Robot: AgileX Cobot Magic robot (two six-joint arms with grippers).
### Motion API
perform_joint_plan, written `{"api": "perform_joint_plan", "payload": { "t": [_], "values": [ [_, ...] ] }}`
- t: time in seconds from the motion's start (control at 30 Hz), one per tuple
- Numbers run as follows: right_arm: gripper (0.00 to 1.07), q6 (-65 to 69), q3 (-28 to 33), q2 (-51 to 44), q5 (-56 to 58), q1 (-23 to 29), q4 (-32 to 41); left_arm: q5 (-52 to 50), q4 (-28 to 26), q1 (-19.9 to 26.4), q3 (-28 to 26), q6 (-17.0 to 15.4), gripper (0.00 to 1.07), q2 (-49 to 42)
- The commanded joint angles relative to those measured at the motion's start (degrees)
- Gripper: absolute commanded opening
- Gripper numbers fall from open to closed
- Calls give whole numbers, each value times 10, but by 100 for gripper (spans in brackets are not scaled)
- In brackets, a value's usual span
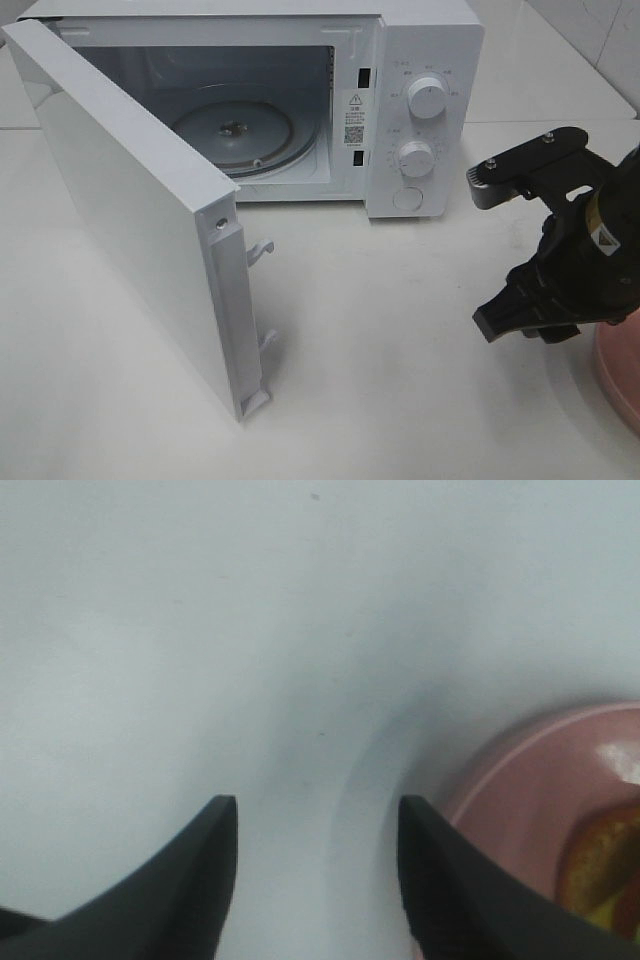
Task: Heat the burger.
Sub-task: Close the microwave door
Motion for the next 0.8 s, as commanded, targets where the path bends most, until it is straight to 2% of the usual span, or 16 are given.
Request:
{"api": "perform_joint_plan", "payload": {
  "t": [0.03,0.07,0.13,0.23,0.8],
  "values": [
    [63,-146,-2,-46,-2,1,104,-2,-1,2,1,-2,98,-9],
    [63,-146,-2,-46,-2,1,104,-2,-1,2,1,-2,98,-9],
    [72,-199,-2,-78,5,1,151,-2,-1,2,1,-2,98,-9],
    [78,-227,-2,-117,22,1,179,-2,-1,2,1,-2,98,-9],
    [76,-244,-2,-350,161,1,186,-2,-1,2,1,-2,98,-9]
  ]
}}
